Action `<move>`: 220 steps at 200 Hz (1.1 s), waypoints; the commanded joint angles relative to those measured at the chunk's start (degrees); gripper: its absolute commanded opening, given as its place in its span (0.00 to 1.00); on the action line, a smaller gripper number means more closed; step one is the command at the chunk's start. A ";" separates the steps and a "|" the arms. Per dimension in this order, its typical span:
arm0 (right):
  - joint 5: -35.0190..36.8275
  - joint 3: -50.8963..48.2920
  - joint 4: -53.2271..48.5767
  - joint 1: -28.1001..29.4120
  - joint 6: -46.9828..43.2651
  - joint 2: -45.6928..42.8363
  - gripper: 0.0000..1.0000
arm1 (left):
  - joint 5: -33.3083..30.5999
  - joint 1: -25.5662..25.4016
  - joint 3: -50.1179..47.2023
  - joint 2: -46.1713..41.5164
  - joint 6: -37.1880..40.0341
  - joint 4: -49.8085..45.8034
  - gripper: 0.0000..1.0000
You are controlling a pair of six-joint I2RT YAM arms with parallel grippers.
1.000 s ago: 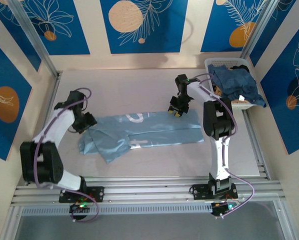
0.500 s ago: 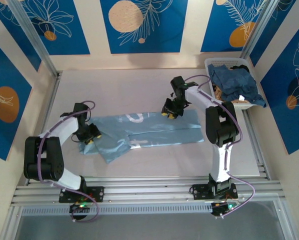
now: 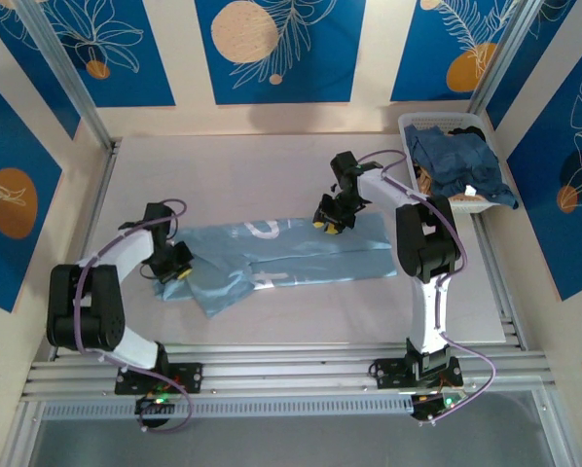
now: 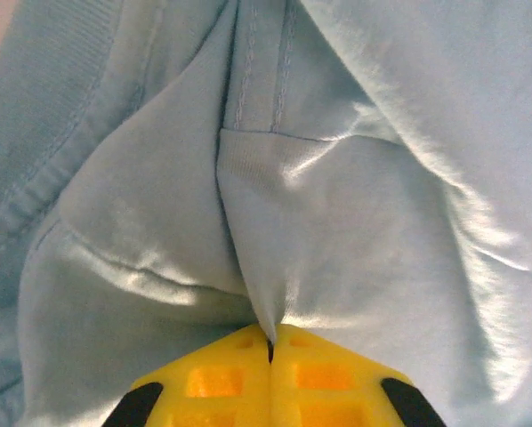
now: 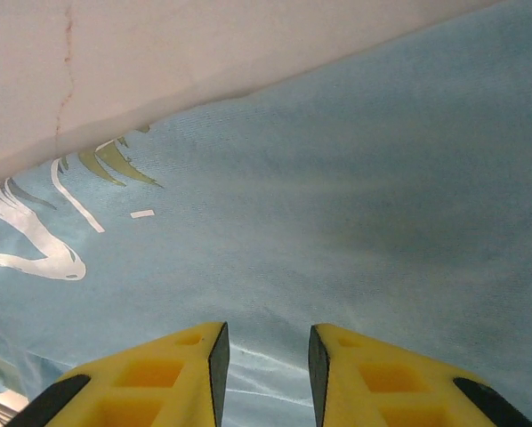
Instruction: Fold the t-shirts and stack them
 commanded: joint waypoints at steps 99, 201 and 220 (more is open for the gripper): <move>0.16 1.80 -2.23 0.36 1.21 2.79 0.32 | 4.17 -0.46 1.94 -10.94 -5.40 -10.82 0.00; 3.31 0.98 -4.65 0.18 0.76 5.92 0.30 | -2.89 -0.42 24.70 3.52 -2.07 -25.30 0.00; 3.40 1.08 -4.74 0.27 0.84 6.10 0.30 | -4.78 -0.42 29.89 7.56 -0.33 -27.34 0.00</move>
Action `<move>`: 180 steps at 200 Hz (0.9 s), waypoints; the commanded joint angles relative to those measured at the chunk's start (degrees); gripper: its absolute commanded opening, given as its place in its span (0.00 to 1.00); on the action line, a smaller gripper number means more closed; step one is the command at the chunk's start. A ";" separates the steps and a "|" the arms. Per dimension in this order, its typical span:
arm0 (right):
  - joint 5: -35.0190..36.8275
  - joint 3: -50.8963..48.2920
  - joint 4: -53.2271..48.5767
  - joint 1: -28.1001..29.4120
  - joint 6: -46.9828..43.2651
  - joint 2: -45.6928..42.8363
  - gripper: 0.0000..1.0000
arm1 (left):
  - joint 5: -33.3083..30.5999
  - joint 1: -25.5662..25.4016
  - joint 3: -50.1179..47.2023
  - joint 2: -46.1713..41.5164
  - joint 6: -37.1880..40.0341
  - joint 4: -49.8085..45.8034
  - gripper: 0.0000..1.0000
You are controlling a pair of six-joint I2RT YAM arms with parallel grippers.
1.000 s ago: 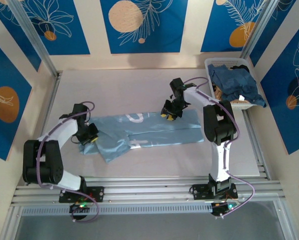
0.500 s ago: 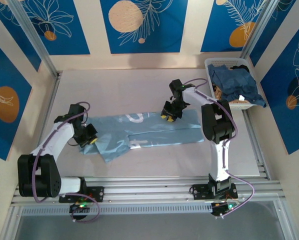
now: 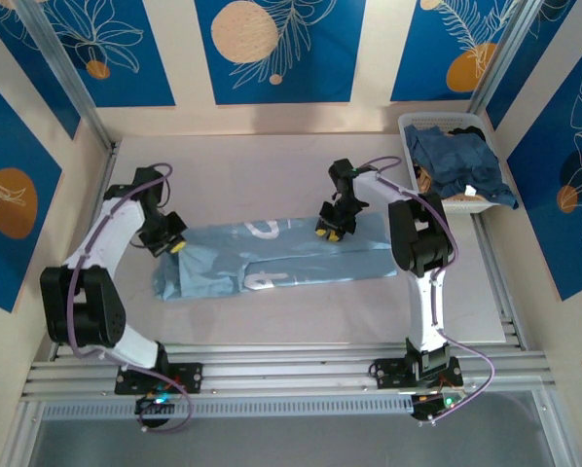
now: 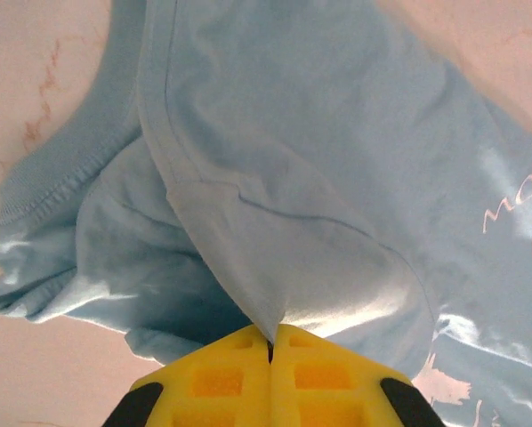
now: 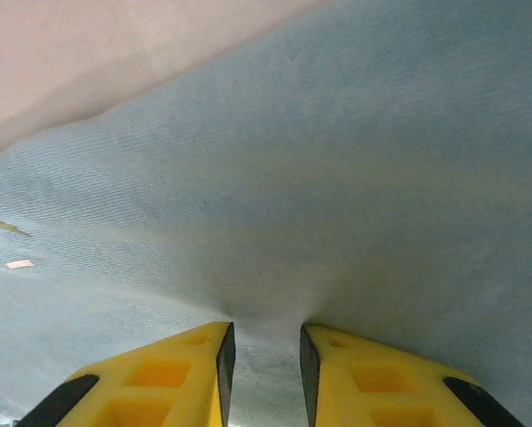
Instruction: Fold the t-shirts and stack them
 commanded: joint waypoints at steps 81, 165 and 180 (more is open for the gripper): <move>2.28 -1.59 -1.84 0.64 0.96 -0.10 0.30 | -12.47 -0.39 18.69 24.25 10.68 -7.39 0.00; 7.35 -3.83 0.20 -0.16 -0.37 -8.04 0.31 | -26.96 -4.40 20.85 17.82 10.99 -5.82 0.46; 7.67 -4.59 0.50 -1.28 -1.26 -8.87 0.31 | -22.13 -6.14 17.94 14.13 7.63 -5.47 0.43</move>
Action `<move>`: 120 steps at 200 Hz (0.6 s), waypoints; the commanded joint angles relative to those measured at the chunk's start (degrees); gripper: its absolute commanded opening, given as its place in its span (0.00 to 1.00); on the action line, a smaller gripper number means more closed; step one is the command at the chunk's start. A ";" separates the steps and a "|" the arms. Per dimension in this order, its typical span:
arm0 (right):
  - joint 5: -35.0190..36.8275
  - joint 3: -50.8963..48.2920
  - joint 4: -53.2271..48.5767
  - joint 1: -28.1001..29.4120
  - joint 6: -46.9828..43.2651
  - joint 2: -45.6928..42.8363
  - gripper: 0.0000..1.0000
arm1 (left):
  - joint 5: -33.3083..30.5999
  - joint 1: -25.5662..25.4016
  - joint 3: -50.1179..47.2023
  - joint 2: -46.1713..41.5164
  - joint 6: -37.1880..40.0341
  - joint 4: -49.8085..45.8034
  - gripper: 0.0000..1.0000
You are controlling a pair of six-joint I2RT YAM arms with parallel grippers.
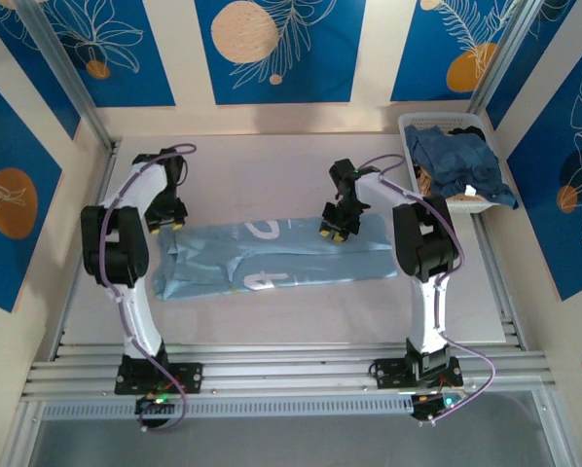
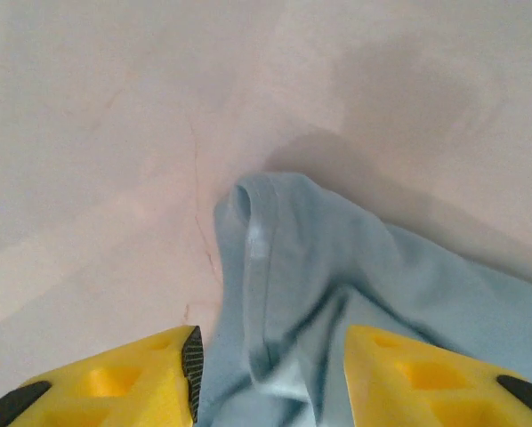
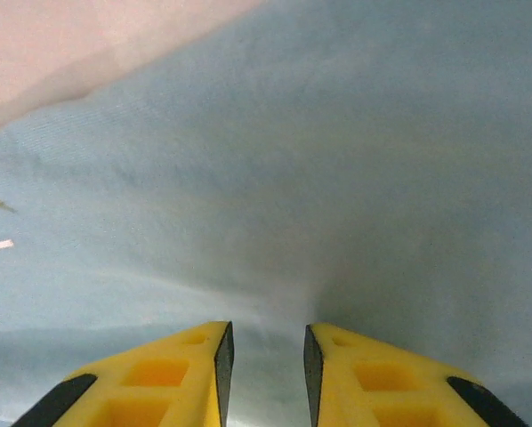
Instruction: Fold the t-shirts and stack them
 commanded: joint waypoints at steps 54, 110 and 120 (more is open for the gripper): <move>1.82 -0.50 -3.24 -6.99 -4.16 -1.36 0.25 | 22.47 -8.09 -16.90 -9.37 -20.32 10.31 0.30; 5.98 2.21 -10.86 -10.10 -3.62 3.59 0.24 | 23.73 -8.07 -10.33 4.71 -17.17 9.75 0.20; 6.80 1.55 -11.45 -10.57 -2.68 3.43 0.24 | 23.12 -7.75 -6.91 7.90 -16.42 8.99 0.20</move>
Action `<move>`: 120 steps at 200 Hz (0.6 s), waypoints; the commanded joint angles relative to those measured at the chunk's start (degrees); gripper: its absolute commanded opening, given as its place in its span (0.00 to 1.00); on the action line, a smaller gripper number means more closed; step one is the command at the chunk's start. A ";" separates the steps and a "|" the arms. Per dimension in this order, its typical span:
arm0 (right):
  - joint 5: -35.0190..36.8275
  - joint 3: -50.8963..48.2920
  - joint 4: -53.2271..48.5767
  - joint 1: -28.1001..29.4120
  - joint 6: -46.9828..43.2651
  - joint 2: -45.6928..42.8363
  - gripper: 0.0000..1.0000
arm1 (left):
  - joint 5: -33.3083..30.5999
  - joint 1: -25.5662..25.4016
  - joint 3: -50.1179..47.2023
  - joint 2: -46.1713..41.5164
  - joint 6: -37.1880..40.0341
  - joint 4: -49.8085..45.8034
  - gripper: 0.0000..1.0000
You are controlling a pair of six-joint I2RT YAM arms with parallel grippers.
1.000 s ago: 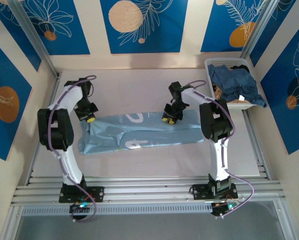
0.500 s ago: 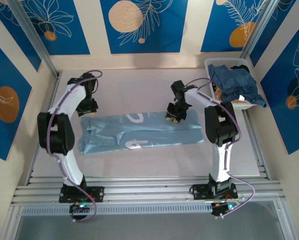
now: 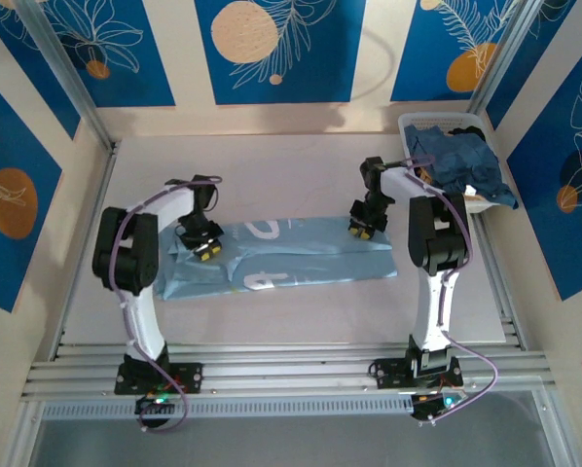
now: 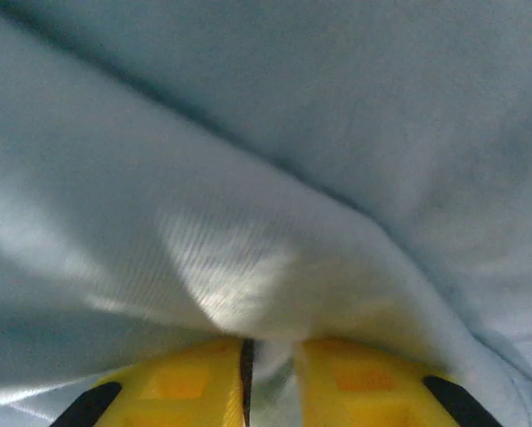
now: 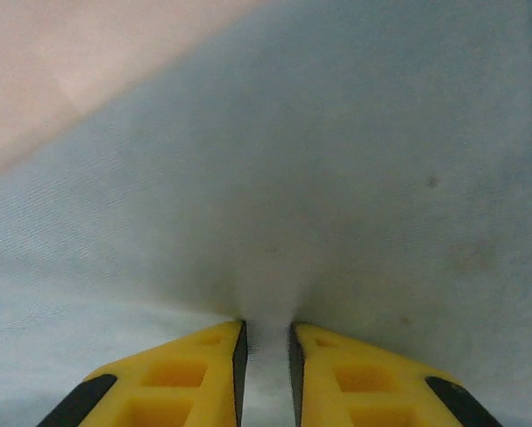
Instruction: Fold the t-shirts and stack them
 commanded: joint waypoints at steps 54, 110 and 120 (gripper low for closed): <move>-1.94 -12.06 -2.40 0.54 9.96 -7.01 0.24 | 2.66 0.93 40.01 27.49 2.47 -3.03 0.21; -11.29 -25.90 3.59 11.85 22.89 -20.92 0.24 | 13.06 -1.89 72.84 41.64 -3.37 4.99 0.37; -11.08 -24.98 2.71 12.26 22.46 -22.38 0.25 | 12.19 -2.80 72.24 38.87 -2.34 6.11 0.40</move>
